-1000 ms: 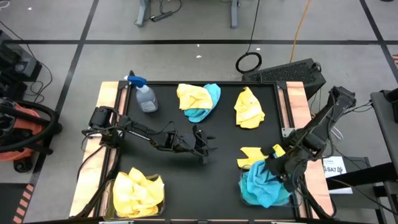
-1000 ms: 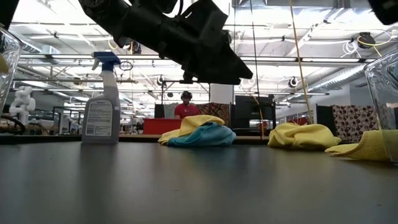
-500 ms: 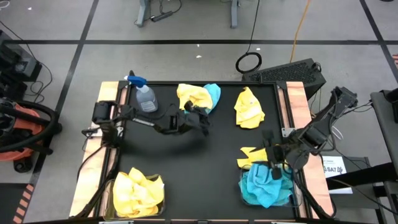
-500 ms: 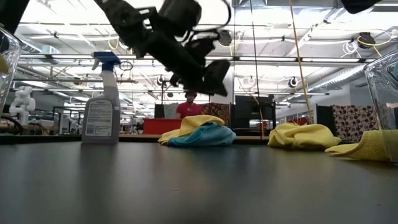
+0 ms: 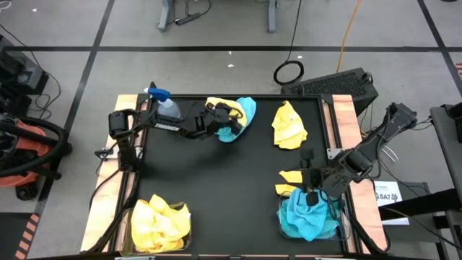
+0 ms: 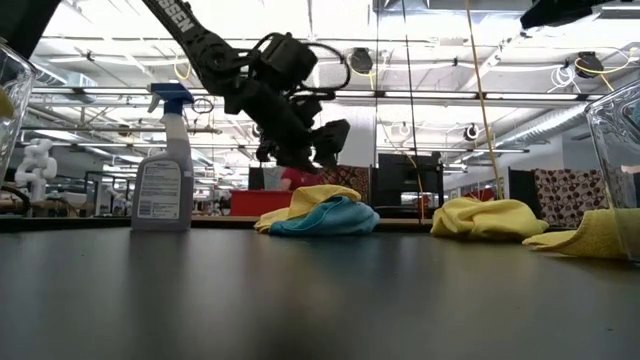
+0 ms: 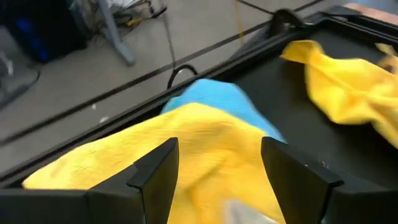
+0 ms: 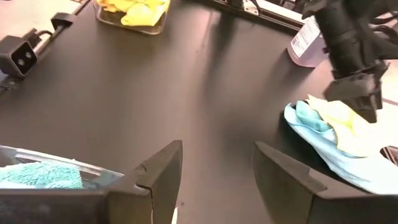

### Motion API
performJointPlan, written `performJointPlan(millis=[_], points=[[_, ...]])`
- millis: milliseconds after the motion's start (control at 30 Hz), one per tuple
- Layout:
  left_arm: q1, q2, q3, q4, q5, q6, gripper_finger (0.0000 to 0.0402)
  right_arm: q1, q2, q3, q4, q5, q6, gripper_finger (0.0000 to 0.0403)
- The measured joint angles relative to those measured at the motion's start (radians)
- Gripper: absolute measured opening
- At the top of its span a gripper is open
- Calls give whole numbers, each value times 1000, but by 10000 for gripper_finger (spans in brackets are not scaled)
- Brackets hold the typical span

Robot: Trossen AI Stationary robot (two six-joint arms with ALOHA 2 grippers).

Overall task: Sort microfiber towel by color & place in baskets
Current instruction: Put the yellow towel into the left transparent bin

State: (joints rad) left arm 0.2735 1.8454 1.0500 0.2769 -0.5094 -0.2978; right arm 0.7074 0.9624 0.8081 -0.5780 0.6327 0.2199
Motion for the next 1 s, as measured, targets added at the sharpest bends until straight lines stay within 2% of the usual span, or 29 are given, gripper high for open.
performJointPlan(millis=[267, 433, 767, 867, 1000], points=[[91, 0, 0, -68, 25, -90, 235, -18, 103, -28, 63, -2, -5, 187], [126, 0, 0, -109, 147, -91, 235, -27, 147, -32, 95, -5, -7, 187], [173, 0, 0, -162, 248, -91, 234, -27, 159, -32, 170, -6, -49, 187], [182, 0, 0, -161, 265, -95, 219, -27, 159, -32, 182, -6, -49, 187], [190, 0, 0, -164, 296, -100, 168, -27, 159, -32, 194, -6, -33, 187]])
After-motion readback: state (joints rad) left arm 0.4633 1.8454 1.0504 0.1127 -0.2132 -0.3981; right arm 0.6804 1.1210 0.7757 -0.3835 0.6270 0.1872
